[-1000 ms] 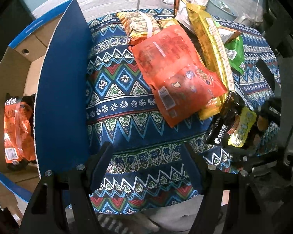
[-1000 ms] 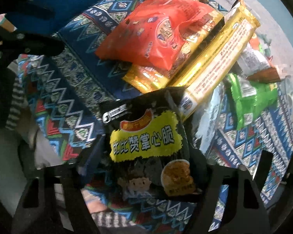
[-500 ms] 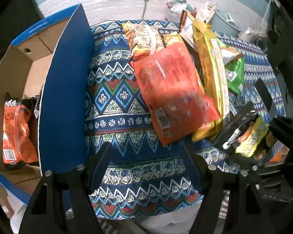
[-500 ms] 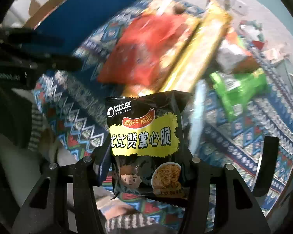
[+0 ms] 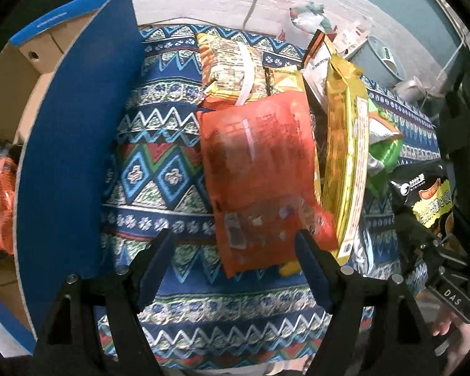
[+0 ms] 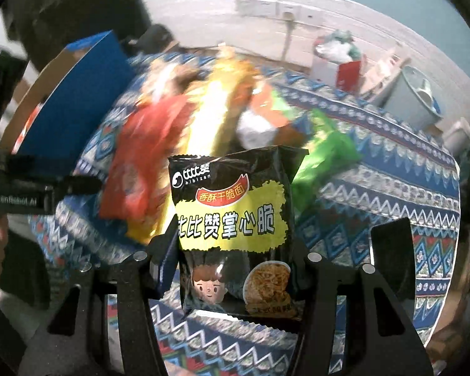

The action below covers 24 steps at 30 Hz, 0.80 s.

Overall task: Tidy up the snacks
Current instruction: 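Grasp the red bag with the left tool while the right tool grasps the black-and-yellow bag, then lift the red bag with the left tool while the right tool carries the black-and-yellow bag toward the box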

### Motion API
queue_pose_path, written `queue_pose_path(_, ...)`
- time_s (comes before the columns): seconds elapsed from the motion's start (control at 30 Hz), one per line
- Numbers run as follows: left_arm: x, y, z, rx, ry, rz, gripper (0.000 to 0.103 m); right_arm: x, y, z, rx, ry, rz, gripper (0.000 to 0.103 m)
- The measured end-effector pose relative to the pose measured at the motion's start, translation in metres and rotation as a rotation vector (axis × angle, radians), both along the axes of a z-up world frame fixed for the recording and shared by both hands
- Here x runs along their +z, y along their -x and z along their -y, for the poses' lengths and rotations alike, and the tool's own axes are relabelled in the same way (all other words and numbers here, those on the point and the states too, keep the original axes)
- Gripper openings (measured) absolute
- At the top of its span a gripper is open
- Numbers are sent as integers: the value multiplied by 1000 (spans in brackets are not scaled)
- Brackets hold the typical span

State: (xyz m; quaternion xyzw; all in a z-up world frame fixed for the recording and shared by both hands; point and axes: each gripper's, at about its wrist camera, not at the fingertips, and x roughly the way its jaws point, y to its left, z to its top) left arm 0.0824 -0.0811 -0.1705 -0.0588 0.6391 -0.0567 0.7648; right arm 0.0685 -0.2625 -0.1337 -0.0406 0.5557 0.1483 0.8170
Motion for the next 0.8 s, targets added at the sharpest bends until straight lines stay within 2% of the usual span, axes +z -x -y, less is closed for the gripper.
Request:
queue_pose_path(0.23, -5, -19, 12, 40, 19, -9, 81, -11, -14, 28, -81, -33, -15, 55)
queue_pose_path(0.5, -16, -38, 21, 98, 80, -30, 84, -13, -20, 41, -101, -63, -21, 55)
queue_pose_path(0.73, -35, -47, 35, 46, 21, -63, 85, -20, -25, 47, -105, -73, -36, 55)
queue_pose_path(0.8, -40, -43, 29, 46, 25, -68, 85, -21, -26, 48, -107, -77, -38, 55)
